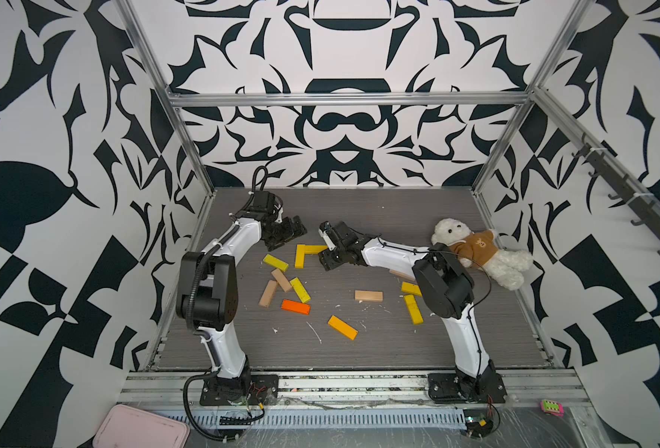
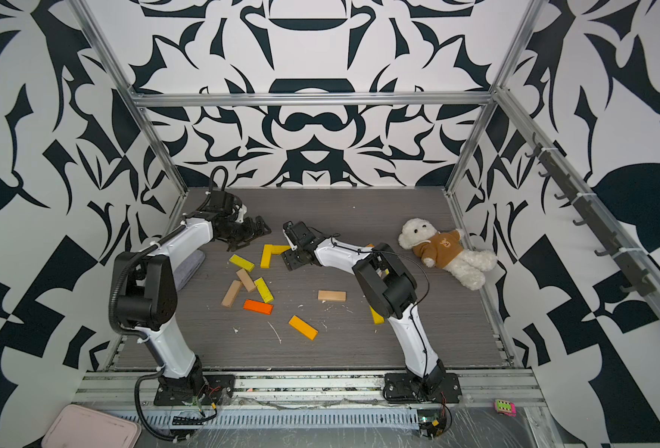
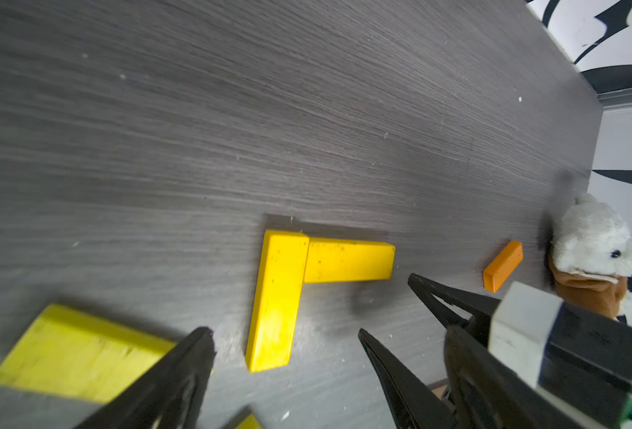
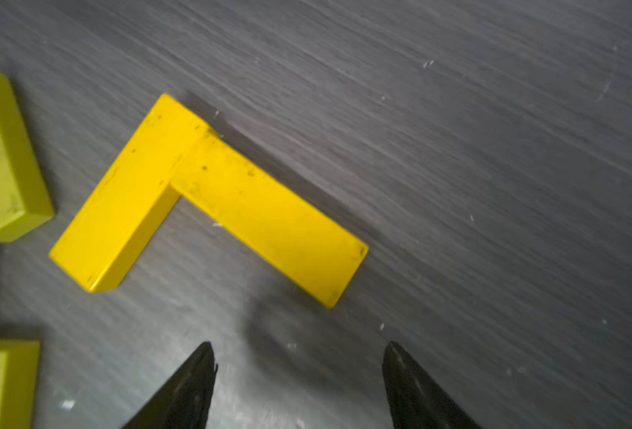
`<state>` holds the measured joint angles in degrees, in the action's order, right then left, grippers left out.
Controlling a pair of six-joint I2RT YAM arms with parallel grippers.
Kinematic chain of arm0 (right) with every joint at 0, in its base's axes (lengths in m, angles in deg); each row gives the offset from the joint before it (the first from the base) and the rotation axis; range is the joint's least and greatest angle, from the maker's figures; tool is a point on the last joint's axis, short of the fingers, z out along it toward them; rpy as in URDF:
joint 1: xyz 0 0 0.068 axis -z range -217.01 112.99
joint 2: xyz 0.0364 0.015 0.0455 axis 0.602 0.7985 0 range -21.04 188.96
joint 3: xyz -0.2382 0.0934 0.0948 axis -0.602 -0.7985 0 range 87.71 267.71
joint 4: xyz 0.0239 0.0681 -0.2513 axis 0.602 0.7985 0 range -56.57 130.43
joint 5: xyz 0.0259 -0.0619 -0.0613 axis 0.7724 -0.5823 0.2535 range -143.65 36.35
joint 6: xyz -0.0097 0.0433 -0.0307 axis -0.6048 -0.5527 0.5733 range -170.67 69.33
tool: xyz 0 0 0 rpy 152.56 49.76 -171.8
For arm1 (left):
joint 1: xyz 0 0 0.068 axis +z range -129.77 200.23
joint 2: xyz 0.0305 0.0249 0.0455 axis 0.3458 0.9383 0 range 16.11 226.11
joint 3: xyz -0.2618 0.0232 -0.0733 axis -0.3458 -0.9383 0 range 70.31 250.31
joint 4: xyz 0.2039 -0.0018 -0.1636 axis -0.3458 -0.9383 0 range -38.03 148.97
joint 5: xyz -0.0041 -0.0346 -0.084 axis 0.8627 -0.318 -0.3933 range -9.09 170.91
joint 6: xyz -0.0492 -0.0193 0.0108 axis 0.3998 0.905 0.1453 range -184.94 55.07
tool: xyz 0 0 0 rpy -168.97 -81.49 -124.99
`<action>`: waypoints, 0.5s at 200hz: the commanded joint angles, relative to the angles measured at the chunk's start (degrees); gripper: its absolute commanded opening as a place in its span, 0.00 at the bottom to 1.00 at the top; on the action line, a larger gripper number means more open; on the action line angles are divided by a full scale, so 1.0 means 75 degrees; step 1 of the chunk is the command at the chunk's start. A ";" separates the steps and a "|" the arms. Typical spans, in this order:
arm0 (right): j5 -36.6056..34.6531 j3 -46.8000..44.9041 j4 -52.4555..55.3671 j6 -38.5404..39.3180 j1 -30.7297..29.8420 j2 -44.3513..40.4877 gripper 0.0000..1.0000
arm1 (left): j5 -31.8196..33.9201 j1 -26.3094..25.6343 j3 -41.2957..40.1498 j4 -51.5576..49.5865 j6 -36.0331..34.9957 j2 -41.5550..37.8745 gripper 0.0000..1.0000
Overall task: Assemble the number 8 with building blocks
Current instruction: Assemble the building block at the center of the board.
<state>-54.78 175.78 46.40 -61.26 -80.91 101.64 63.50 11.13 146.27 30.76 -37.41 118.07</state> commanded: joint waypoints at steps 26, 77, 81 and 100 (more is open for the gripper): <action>-0.0205 -0.0945 -0.0502 -0.0212 -0.0751 -0.1322 0.66 | 0.0028 0.0482 -0.1713 0.0197 0.0572 -0.1440 0.99; -0.0108 -0.0774 -0.0340 -0.0188 -0.1613 -0.1169 0.56 | -0.0339 0.1251 -0.3099 0.0313 0.1005 -0.2827 0.99; -0.0119 -0.0716 -0.0319 -0.0177 -0.1669 -0.1113 0.56 | -0.0333 0.1279 -0.3159 0.0290 0.0988 -0.2902 0.99; -0.0153 -0.0391 -0.0114 -0.0116 -0.1859 -0.0818 0.53 | -0.0350 0.1397 -0.3442 0.0289 0.0993 -0.3308 0.99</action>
<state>-55.37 169.35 44.30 -62.48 -93.59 94.14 62.29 20.81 122.62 32.82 -31.11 96.91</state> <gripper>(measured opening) 0.543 0.992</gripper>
